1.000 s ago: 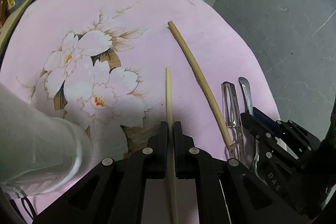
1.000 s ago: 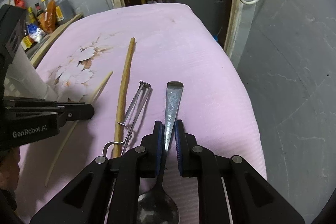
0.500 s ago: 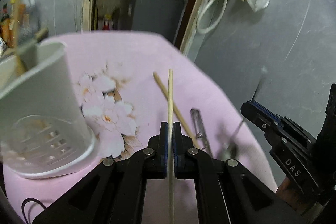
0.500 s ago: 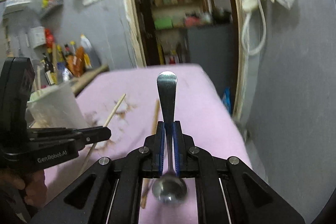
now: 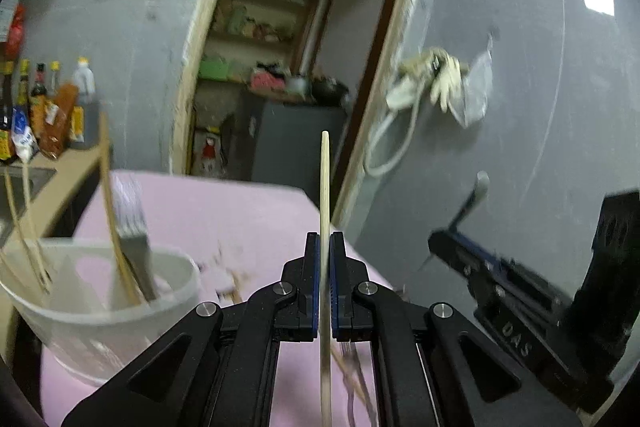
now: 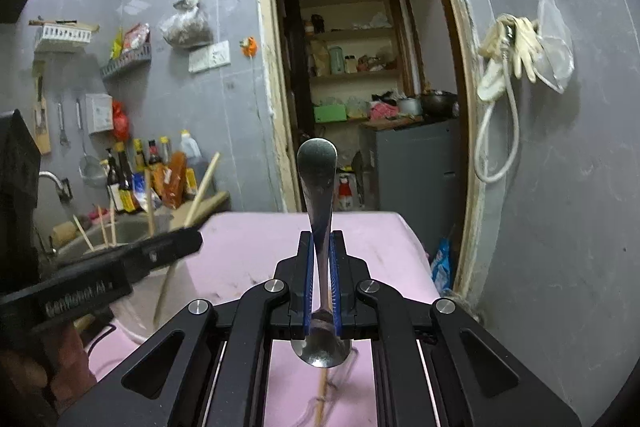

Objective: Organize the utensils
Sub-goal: 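Lift the chopstick and spoon and drop both into the white caddy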

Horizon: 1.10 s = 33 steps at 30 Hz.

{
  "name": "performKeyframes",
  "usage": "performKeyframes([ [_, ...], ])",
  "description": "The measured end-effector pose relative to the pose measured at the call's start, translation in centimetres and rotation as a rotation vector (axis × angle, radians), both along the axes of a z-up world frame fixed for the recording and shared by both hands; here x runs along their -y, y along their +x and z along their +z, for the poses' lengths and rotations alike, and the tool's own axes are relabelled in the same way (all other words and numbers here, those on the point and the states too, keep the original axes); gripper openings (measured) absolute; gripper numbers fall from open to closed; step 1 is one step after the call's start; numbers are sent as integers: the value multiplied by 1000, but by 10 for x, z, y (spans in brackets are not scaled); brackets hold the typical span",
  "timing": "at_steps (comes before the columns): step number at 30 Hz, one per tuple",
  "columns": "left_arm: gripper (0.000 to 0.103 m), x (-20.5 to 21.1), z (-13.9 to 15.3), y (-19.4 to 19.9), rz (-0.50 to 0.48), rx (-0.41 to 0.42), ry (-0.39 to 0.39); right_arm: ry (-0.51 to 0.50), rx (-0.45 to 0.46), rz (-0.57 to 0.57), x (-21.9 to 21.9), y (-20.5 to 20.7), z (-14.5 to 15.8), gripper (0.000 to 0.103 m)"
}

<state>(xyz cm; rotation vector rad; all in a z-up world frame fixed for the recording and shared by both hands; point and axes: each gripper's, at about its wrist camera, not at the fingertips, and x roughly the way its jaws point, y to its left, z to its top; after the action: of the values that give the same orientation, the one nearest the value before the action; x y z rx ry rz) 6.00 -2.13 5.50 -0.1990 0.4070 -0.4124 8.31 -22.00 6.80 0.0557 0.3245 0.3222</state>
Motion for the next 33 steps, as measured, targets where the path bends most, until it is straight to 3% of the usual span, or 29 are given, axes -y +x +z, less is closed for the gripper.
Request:
performKeyframes([
  [10,2,-86,67,1,202,82,-56,40,87,175,-50,12,62,5],
  [15,2,-138,80,2,312,107,-90,69,118,273,-83,16,76,5],
  [21,2,-205,66,1,467,117,-199,78,119,363,-120,24,69,5],
  [27,2,-246,40,8,572,114,-285,56,83,383,-136,30,45,5],
  [30,2,-251,27,9,609,118,-305,46,61,372,-139,35,31,5],
  [33,2,-247,18,11,632,139,-274,38,54,359,-141,38,19,5],
])
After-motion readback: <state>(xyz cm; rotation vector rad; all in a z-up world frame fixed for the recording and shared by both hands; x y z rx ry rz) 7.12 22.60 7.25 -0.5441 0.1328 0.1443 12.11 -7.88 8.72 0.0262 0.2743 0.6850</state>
